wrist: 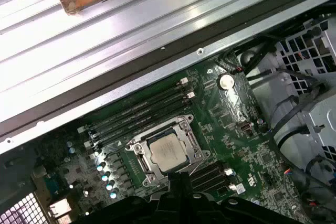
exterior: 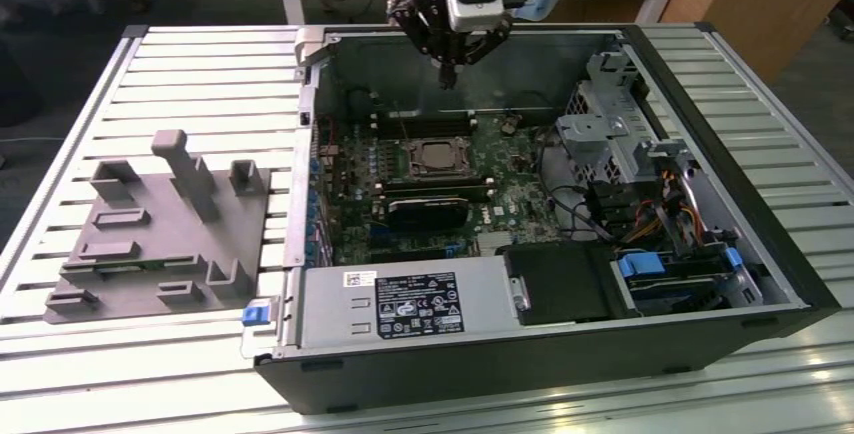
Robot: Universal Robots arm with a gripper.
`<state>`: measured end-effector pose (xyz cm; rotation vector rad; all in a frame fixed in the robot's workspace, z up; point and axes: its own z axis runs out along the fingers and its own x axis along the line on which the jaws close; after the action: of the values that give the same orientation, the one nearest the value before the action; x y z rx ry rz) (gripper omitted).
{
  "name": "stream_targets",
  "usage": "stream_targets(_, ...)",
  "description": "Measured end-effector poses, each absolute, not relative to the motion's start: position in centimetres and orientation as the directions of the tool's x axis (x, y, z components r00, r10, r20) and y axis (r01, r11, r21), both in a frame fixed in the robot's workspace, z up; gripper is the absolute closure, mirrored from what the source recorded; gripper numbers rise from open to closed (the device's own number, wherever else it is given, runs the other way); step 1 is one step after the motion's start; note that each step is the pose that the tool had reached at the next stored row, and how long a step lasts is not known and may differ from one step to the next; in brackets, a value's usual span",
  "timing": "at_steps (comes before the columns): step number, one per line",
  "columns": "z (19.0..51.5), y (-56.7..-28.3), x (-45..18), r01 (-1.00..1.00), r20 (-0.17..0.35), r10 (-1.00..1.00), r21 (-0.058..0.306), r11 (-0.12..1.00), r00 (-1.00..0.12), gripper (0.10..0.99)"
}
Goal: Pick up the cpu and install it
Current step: 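Install the first cpu locking lever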
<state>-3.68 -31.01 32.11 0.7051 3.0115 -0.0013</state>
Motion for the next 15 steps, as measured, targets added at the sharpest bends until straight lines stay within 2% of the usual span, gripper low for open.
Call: stream_targets(15, 32.06, -31.01, -4.19, 0.41, -0.047, 0.41, 0.01, 0.912, -0.911, 0.98)
